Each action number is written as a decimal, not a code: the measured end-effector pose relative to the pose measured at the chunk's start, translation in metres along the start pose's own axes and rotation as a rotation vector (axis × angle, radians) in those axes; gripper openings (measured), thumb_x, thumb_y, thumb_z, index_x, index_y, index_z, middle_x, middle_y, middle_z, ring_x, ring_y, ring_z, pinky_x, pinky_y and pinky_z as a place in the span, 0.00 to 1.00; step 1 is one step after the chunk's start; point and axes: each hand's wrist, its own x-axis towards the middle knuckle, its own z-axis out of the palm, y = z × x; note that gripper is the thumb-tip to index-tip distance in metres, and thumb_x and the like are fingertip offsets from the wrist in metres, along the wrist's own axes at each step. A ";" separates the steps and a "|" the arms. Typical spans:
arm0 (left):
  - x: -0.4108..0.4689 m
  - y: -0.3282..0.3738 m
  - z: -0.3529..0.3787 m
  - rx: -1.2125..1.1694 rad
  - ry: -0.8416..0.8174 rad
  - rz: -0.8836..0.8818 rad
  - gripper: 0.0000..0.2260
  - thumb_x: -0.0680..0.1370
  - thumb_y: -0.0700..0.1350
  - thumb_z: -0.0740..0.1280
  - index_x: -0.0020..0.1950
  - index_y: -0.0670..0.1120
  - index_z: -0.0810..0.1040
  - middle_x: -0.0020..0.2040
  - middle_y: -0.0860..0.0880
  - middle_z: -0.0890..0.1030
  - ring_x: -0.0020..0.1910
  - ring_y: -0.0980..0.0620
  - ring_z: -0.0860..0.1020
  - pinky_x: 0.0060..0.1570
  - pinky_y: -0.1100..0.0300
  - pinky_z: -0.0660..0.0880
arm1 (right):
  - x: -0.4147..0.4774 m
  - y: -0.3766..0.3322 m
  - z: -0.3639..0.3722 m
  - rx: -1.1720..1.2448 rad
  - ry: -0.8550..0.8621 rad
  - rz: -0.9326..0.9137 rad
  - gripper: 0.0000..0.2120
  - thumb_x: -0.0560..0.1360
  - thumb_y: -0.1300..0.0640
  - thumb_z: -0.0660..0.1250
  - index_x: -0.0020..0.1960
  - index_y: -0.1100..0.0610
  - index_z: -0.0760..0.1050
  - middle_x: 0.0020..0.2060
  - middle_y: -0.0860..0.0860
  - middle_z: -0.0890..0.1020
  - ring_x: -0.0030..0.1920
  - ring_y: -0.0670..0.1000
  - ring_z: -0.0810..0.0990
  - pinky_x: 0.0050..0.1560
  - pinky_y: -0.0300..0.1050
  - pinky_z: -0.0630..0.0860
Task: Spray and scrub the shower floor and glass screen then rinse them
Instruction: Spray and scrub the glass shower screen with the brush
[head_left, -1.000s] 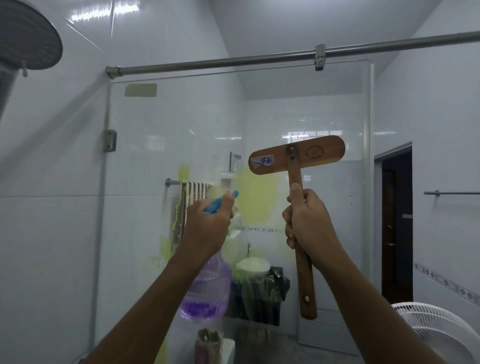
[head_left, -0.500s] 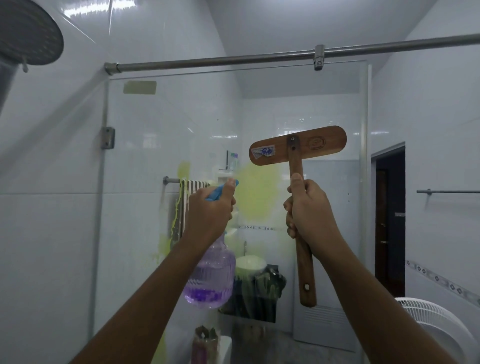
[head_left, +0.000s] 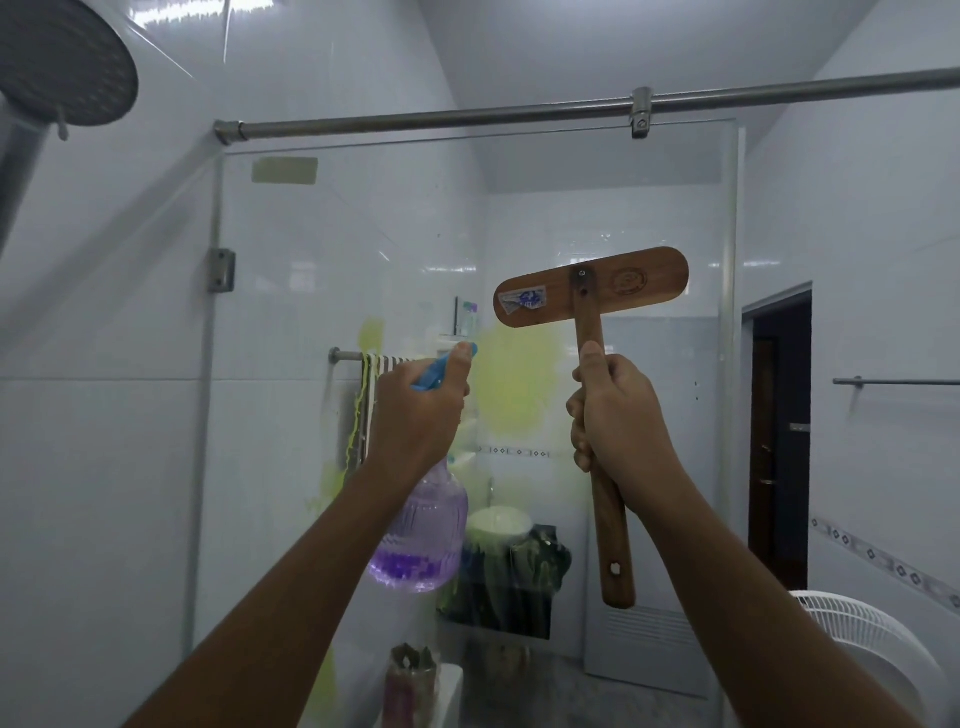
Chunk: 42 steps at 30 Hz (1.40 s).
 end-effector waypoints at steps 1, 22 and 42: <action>0.000 0.002 0.000 0.001 -0.009 0.013 0.23 0.80 0.59 0.65 0.35 0.44 0.80 0.32 0.43 0.82 0.30 0.47 0.80 0.37 0.49 0.82 | 0.001 0.000 0.000 -0.001 0.001 -0.003 0.19 0.84 0.43 0.53 0.53 0.59 0.72 0.35 0.55 0.75 0.23 0.47 0.71 0.23 0.40 0.73; -0.014 -0.006 -0.016 0.030 0.088 0.027 0.31 0.76 0.66 0.61 0.40 0.36 0.79 0.36 0.35 0.81 0.37 0.34 0.81 0.37 0.37 0.80 | -0.026 0.071 0.036 -0.314 -0.001 -0.055 0.21 0.83 0.39 0.47 0.51 0.53 0.70 0.35 0.51 0.76 0.31 0.47 0.75 0.30 0.47 0.76; -0.042 -0.003 -0.022 0.059 0.073 -0.020 0.30 0.79 0.63 0.63 0.42 0.34 0.80 0.37 0.33 0.80 0.38 0.32 0.81 0.38 0.36 0.80 | -0.068 0.077 0.012 -0.476 -0.192 0.108 0.20 0.84 0.40 0.47 0.53 0.53 0.70 0.40 0.51 0.78 0.35 0.47 0.77 0.35 0.43 0.74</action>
